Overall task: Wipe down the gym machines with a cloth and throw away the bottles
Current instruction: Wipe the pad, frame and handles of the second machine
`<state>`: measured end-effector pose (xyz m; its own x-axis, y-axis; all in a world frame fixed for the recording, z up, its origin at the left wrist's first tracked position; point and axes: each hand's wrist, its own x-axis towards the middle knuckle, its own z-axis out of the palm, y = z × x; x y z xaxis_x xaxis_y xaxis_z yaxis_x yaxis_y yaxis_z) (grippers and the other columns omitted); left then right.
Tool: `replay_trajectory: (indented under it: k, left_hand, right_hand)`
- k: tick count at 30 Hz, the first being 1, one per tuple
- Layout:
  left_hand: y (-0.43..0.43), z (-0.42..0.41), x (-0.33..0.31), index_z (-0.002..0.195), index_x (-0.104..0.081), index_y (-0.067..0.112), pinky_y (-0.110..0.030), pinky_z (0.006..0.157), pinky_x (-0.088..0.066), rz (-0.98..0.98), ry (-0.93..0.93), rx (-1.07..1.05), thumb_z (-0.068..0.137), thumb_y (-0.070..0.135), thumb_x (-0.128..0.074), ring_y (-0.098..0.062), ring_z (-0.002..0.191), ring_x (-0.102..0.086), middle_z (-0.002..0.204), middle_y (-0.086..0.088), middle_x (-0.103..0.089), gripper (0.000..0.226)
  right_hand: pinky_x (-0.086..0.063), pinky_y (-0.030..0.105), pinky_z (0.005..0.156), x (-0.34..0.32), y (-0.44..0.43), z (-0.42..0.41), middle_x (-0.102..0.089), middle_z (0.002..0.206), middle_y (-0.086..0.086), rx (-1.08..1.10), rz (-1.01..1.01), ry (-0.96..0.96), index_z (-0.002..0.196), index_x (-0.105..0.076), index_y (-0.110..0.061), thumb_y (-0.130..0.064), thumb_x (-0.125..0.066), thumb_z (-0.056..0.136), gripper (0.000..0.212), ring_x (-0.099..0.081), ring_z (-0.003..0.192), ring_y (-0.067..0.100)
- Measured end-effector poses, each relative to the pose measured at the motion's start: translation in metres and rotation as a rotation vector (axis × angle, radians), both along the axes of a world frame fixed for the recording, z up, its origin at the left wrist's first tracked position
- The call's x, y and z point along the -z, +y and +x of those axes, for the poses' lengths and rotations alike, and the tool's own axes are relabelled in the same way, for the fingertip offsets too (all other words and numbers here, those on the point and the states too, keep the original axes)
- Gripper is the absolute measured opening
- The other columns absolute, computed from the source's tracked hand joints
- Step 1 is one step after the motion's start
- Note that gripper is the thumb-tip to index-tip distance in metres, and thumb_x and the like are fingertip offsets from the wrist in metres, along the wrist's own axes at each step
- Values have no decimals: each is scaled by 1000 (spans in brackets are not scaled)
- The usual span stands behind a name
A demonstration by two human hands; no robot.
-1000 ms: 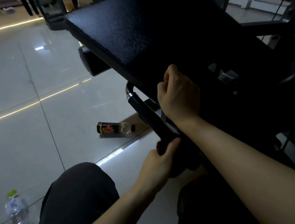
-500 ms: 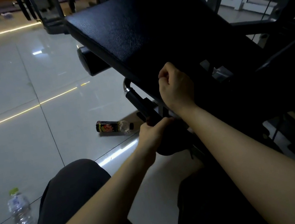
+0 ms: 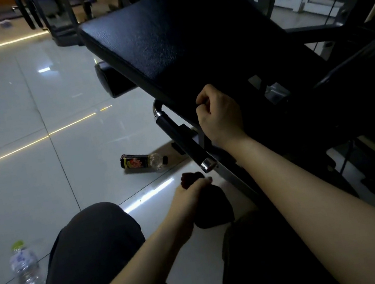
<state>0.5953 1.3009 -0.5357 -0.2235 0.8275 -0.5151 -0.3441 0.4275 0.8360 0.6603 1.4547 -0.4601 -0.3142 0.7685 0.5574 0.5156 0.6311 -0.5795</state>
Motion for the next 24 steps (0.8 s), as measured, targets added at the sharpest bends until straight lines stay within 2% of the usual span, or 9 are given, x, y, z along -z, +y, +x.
replay_trajectory:
  k: [2, 4, 6, 9, 12, 15, 19, 21, 24]
  left_hand:
    - [-4, -11, -7, 107, -65, 8, -34, 70, -55, 15, 50, 8, 86, 34, -78, -27, 85, -72, 94, -13, -73, 36]
    - [-7, -19, -17, 115, -63, 4, -35, 78, -53, 48, -77, 17, 84, 28, -74, -28, 90, -70, 102, -16, -71, 41]
    - [-8, -23, -31, 104, -63, 2, -35, 77, -48, 69, -252, 24, 85, 19, -63, -26, 82, -63, 94, -15, -67, 26]
    - [-8, -38, -40, 97, -62, 4, -34, 75, -46, 60, -334, 69, 80, 15, -54, -24, 77, -57, 87, -11, -62, 23]
    - [-3, -48, -42, 116, -67, -3, -41, 103, -49, 29, -154, 256, 94, 11, -53, -29, 111, -68, 119, -16, -71, 30]
    - [2, -50, -49, 122, -69, 6, -33, 97, -51, -1, 62, 392, 103, 16, -53, -20, 111, -70, 117, -10, -75, 26]
    - [10, -66, -67, 122, -70, 12, -43, 100, -53, -23, 217, 546, 99, 43, -57, -24, 109, -72, 114, -9, -76, 40]
    - [22, -74, -71, 117, -69, 11, -48, 97, -56, -33, 240, 398, 94, 57, -59, -28, 101, -74, 104, -10, -77, 52]
    - [42, -65, -72, 115, -68, 11, -46, 87, -60, 30, 305, 287, 97, 54, -59, -27, 84, -75, 85, -9, -76, 47]
  right_hand:
    - [-54, 44, 65, -5, -7, 5, -58, 80, -5, -16, -74, 29, 92, -60, -13, -13, -51, 87, 10, -60, 71, 16]
    - [-55, 39, 67, -7, -28, 15, -59, 85, -2, -24, -120, 170, 94, -60, -15, -13, -51, 88, 11, -60, 75, 14]
    - [-53, 29, 68, -1, -62, 31, -58, 89, -1, -9, -125, 257, 95, -58, -17, -12, -53, 91, 8, -59, 78, 11]
    - [-49, 15, 69, 24, -120, 48, -58, 97, -5, -11, -502, 215, 99, -55, -25, -23, -62, 94, 10, -58, 85, 2]
    - [-50, 15, 73, 46, -146, 50, -61, 107, -6, 37, -941, 285, 108, -53, -24, -37, -71, 88, 30, -59, 93, 0]
    - [-62, 36, 76, 54, -149, 46, -70, 104, 4, 56, -1127, 496, 109, -57, -17, -22, -71, 90, 24, -71, 88, 15]
    - [-59, 34, 74, 56, -144, 59, -75, 94, 9, 192, -1055, 795, 101, -69, -12, -9, -65, 90, 12, -73, 87, 24]
    - [-56, 33, 81, 53, -140, 61, -74, 100, 6, 260, -956, 912, 103, -69, -19, -16, -63, 92, 13, -72, 93, 20]
    - [-53, 32, 83, 55, -127, 36, -69, 112, 7, 215, -964, 1003, 106, -62, -26, -26, -57, 97, 10, -67, 101, 21]
